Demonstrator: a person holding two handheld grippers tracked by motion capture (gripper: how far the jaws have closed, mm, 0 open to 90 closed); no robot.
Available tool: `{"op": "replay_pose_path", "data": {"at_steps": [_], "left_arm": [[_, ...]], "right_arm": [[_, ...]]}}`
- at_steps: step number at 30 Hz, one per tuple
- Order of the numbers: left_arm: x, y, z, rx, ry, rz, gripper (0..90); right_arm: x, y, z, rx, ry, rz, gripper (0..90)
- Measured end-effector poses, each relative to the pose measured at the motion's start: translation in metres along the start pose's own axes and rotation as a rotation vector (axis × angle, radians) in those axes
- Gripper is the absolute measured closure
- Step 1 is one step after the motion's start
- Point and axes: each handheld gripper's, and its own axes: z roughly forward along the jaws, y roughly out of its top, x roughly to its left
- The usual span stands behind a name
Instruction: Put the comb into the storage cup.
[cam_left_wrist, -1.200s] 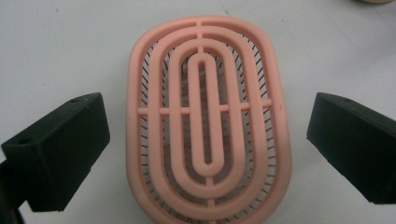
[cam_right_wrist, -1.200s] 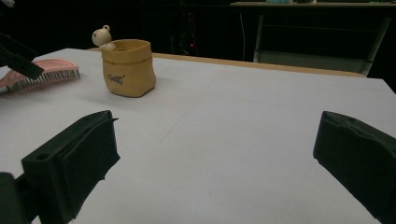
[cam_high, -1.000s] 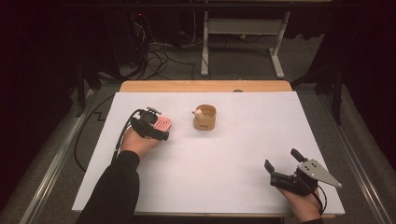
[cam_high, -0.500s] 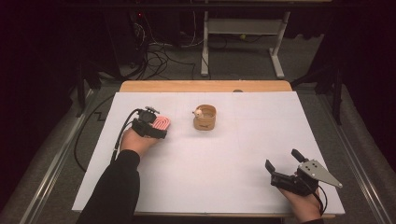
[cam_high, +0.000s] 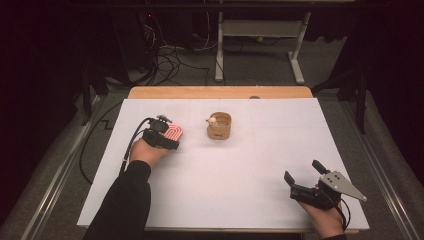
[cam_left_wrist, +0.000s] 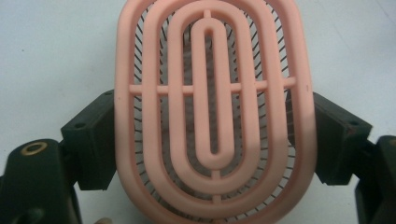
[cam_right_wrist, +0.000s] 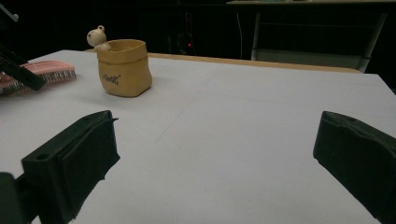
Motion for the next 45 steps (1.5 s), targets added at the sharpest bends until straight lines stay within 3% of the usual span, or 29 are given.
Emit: {"op": "replay_pose_path", "data": {"at_steps": [6,9,12,15,23,40,45], "left_arm": [[-0.002,0.000,0.001,-0.007,0.003,0.020,17.7],[0.001,0.000,0.000,-0.002,-0.017,-0.001,17.8],[0.001,0.000,-0.001,-0.004,-0.012,0.003,18.0],[-0.002,-0.001,-0.003,-0.030,0.016,0.030,18.1],[-0.006,-0.002,-0.011,-0.104,0.016,0.048,18.3],[-0.009,-0.012,-0.020,-0.230,-0.005,0.067,18.3],[-0.005,-0.016,-0.026,-0.272,-0.036,0.055,18.4]], "right_arm": [[0.000,0.000,0.000,-0.002,-0.001,0.001,0.2],[0.000,0.001,-0.001,-0.003,-0.003,0.002,0.2],[-0.001,0.000,0.000,-0.002,-0.004,0.002,0.2],[0.000,0.001,-0.001,-0.003,-0.004,0.002,0.2],[-0.001,0.000,-0.001,-0.004,-0.007,0.004,0.2],[-0.001,0.001,-0.002,-0.006,-0.012,0.008,0.2],[-0.001,0.000,-0.002,-0.005,-0.013,0.007,0.2]]}}
